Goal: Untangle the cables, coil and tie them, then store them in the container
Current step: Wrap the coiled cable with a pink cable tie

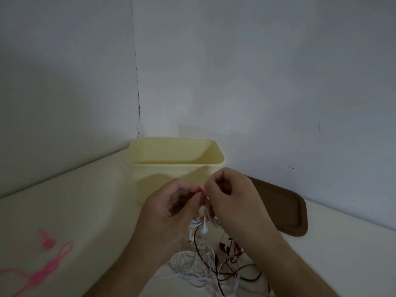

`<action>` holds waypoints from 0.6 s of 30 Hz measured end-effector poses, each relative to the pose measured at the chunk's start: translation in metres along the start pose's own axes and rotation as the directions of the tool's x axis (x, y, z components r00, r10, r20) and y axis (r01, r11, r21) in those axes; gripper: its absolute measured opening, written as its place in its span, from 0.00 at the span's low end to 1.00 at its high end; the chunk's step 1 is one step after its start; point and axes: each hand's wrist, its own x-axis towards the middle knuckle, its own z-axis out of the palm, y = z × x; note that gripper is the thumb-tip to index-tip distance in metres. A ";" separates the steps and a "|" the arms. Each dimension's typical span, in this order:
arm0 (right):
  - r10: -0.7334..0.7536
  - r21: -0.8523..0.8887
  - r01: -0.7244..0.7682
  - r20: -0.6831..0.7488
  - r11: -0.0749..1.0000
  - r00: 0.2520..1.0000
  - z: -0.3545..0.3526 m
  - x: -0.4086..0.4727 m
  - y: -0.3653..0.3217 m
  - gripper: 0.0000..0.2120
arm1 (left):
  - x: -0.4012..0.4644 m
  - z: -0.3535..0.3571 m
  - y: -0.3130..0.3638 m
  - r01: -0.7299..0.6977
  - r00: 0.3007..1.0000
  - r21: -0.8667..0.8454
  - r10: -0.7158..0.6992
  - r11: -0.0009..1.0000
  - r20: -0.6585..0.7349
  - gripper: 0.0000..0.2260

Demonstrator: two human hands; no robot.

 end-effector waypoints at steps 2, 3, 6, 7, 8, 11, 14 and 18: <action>-0.016 -0.043 0.015 -0.039 0.999 0.999 0.002 -0.001 0.001 0.09 | -0.002 0.000 0.000 -0.010 1.000 -0.002 0.010 1.000 0.011 0.05; -0.022 -0.054 0.020 -0.049 0.998 0.999 0.003 0.000 0.001 0.08 | -0.003 0.001 0.001 -0.003 1.000 -0.004 0.003 1.000 0.019 0.06; -0.036 -0.065 0.032 -0.055 0.997 0.998 0.001 0.001 0.002 0.09 | -0.004 0.002 0.001 0.011 0.999 -0.001 -0.011 1.000 0.040 0.09; -0.031 -0.043 0.029 -0.035 0.999 0.999 -0.001 0.001 0.002 0.09 | -0.004 0.003 0.002 0.002 1.000 -0.004 -0.002 1.000 0.028 0.08; -0.022 0.002 0.022 0.000 1.000 1.000 -0.003 0.002 0.001 0.09 | -0.003 0.002 0.003 -0.009 1.000 -0.014 0.009 1.000 0.009 0.06; -0.011 0.154 -0.005 0.102 0.988 0.995 -0.010 0.003 -0.001 0.08 | 0.000 0.000 0.005 -0.026 0.999 0.016 0.027 1.000 -0.042 0.09; -0.034 0.162 0.011 0.136 0.987 0.990 -0.014 0.006 0.000 0.07 | 0.001 -0.001 0.008 -0.009 0.999 0.059 0.012 0.998 -0.048 0.12; -0.089 0.124 0.071 0.146 0.990 0.985 -0.015 0.008 0.001 0.07 | 0.003 -0.003 0.006 -0.008 0.999 0.131 0.014 0.991 -0.047 0.13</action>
